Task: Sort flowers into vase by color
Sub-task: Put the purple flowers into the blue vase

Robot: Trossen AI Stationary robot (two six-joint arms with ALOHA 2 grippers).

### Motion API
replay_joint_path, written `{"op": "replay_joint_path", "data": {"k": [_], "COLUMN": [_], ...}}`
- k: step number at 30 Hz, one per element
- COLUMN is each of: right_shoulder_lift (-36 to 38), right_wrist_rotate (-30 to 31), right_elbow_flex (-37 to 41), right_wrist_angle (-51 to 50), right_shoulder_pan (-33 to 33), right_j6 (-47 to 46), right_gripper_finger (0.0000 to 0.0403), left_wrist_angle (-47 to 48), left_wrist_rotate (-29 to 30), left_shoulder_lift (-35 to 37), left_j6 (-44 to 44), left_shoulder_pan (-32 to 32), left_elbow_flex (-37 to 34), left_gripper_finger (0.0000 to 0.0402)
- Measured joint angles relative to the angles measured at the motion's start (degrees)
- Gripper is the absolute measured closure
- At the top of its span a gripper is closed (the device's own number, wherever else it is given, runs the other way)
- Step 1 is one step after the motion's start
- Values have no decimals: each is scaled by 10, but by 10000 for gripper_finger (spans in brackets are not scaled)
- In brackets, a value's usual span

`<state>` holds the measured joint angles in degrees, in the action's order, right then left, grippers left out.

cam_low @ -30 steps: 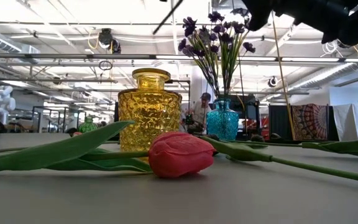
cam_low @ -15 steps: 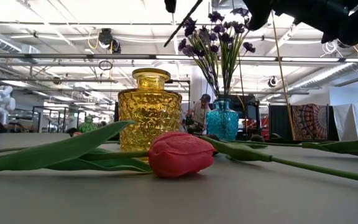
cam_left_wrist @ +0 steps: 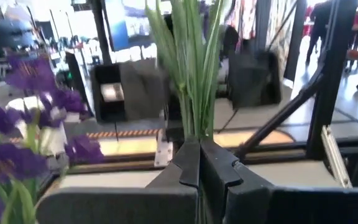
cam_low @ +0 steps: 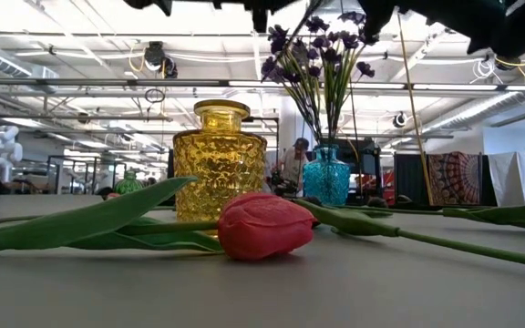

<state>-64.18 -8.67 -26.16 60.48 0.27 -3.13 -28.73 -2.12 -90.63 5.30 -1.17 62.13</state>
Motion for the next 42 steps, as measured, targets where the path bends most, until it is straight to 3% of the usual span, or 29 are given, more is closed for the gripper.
{"op": "replay_joint_path", "data": {"k": [15, 22, 35, 42], "right_shoulder_lift": [-43, -40, -40, -40], "right_wrist_rotate": [0, -1, 1, 2], "right_elbow_flex": [-33, -33, -33, -33], "right_wrist_angle": [-33, -33, -36, -36], "right_shoulder_pan": [0, 0, -1, -1], "right_j6": [15, 15, 15, 23], "right_gripper_finger": [135, 208, 385, 399], "left_wrist_angle": [-2, 1, 7, 8], "left_wrist_rotate": [-1, -1, -4, -4], "left_shoulder_lift": [-8, -8, -8, -7], "left_j6": [0, -1, -3, -5], "left_shoulder_pan": [0, -1, -1, -1], "left_elbow_flex": [0, 0, 0, 0], "left_gripper_finger": [400, 400, 400, 400]}}
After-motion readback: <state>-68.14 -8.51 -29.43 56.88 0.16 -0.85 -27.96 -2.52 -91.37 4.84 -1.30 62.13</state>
